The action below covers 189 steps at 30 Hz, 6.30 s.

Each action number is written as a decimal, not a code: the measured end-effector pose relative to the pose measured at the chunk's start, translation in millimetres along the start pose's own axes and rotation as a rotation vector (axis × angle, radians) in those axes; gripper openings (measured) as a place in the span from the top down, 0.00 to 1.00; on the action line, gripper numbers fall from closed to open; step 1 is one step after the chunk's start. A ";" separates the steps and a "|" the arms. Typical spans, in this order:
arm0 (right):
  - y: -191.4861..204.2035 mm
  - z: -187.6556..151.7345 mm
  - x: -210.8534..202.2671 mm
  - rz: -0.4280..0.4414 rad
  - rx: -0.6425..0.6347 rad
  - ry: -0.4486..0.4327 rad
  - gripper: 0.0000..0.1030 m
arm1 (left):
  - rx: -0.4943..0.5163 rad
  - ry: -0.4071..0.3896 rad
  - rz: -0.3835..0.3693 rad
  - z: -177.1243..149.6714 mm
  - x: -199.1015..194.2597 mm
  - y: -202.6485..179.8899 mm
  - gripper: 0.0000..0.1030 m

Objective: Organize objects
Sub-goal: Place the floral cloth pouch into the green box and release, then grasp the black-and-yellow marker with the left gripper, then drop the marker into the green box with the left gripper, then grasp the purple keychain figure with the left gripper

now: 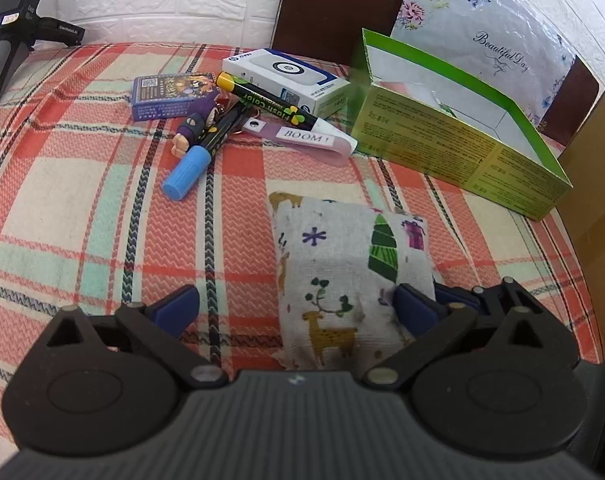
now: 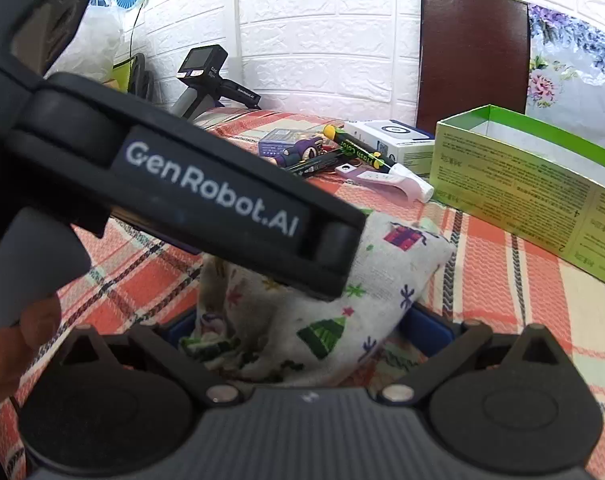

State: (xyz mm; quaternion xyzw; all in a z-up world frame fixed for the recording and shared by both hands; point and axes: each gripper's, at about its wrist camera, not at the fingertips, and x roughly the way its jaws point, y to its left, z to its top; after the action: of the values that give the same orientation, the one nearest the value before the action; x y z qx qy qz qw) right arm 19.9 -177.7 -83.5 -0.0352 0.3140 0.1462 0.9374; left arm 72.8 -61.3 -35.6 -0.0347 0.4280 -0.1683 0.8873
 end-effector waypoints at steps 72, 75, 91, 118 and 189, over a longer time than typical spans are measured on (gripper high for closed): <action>6.6 116.5 100.3 0.038 0.184 -0.018 0.39 | -0.283 -0.218 0.090 -7.1 -40.4 139.5 0.23; 16.7 108.3 127.0 -0.016 0.138 0.021 0.53 | -0.286 -0.235 0.072 -7.6 -47.7 141.8 0.23; -13.3 -1.1 -25.0 0.248 0.408 0.035 0.80 | -0.204 -0.006 -0.265 -9.4 -9.7 62.9 0.14; -154.8 64.9 -40.5 -0.052 0.466 -0.387 0.81 | 0.230 -0.092 -0.357 142.5 51.5 -139.3 0.77; 55.5 8.5 -24.6 0.258 -0.031 0.011 0.60 | -0.102 -0.055 -0.245 -21.2 -18.5 64.6 0.19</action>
State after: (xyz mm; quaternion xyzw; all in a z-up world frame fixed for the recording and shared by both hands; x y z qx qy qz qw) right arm -10.3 -129.5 -60.5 -0.0098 0.3190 0.2699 0.9084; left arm 63.2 7.3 -48.4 -0.1365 0.4042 -0.2521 0.8686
